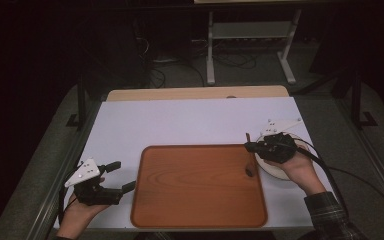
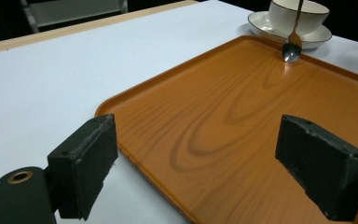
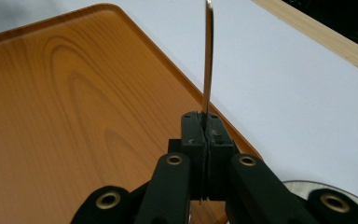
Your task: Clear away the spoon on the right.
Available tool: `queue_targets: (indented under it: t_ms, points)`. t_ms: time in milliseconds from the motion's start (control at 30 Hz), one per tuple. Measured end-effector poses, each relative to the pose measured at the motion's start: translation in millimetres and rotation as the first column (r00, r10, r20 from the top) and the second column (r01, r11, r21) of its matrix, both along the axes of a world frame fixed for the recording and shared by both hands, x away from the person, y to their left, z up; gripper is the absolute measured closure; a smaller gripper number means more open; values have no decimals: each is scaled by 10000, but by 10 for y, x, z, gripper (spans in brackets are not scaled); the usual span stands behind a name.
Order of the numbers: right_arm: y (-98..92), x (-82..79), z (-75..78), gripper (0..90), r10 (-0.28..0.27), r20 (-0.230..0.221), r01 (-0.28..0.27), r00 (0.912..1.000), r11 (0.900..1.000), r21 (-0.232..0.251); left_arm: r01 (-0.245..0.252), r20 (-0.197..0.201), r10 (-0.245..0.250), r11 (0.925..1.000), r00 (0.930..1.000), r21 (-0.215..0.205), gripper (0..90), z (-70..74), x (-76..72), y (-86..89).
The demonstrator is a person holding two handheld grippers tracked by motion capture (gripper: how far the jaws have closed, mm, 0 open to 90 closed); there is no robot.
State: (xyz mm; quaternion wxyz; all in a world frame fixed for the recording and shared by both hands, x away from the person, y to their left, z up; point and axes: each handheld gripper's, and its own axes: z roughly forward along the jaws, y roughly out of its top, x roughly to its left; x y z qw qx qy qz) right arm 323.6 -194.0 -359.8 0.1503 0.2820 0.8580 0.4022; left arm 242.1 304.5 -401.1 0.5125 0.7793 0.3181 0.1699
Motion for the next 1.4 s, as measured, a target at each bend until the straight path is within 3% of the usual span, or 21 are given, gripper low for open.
queue_targets:
  t_ms: [533,900,1400]
  points:
    - [318,221,-71,883,491,-114,-494,9987,9981,-355,12,-1,-12,10000,10000,29,126,-3,1,0]
    - [560,376,-193,883,779,-601,-829,9951,9929,-853,13,4,-13,10000,10000,20,125,-5,1,-2]
    - [798,526,-444,882,972,-1289,-1186,9869,9782,-1707,36,1,-36,10000,10000,71,125,-7,0,4]
